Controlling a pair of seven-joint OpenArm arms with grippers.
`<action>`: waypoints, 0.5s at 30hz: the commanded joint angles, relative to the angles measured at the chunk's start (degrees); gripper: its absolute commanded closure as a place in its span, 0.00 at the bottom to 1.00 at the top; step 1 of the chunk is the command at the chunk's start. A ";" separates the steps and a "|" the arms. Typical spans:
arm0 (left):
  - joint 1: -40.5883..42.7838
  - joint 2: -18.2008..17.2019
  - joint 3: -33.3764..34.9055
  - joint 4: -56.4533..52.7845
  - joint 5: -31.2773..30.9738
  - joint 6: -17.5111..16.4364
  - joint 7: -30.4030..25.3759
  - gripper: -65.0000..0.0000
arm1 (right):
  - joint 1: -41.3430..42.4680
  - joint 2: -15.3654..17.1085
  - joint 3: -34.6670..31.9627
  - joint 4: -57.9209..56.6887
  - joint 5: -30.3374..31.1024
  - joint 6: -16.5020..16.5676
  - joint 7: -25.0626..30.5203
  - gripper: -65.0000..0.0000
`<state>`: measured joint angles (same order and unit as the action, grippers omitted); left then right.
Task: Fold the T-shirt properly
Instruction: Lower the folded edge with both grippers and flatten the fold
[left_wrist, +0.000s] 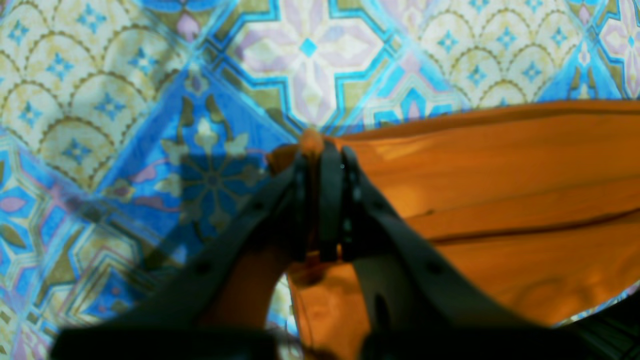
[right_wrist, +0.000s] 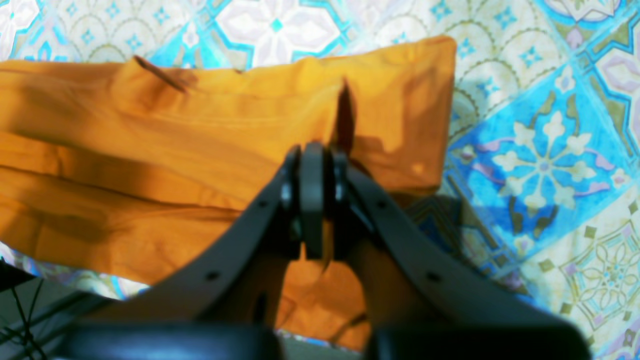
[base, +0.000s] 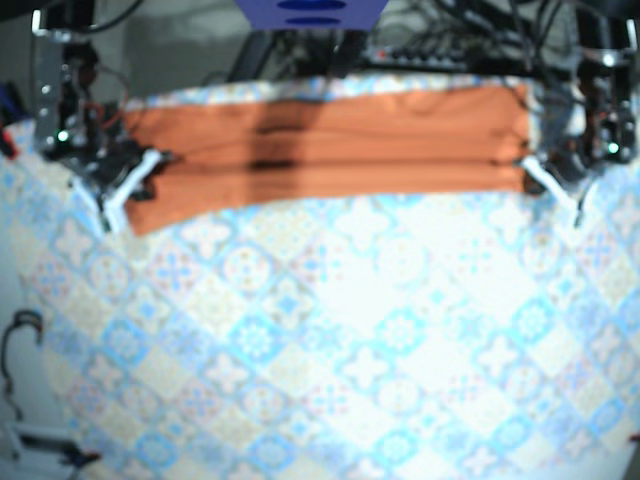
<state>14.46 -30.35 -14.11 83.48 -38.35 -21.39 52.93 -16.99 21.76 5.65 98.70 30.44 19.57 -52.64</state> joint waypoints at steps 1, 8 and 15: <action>-0.44 -1.34 -0.44 0.87 -0.11 -0.02 -0.75 1.00 | -0.46 0.79 0.55 1.13 0.38 -0.10 0.47 1.00; -0.44 -1.34 -0.44 0.87 -0.11 -0.02 -0.84 1.00 | -1.42 -1.06 0.64 1.48 0.03 -0.10 -1.03 1.00; 0.09 -1.34 -0.35 0.87 -0.11 -0.02 -0.84 1.00 | -2.48 -1.14 0.64 2.18 0.20 -0.19 -1.12 1.00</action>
<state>14.52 -30.35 -14.06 83.48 -38.35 -21.32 52.90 -20.03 19.84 5.76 99.55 30.09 19.40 -54.81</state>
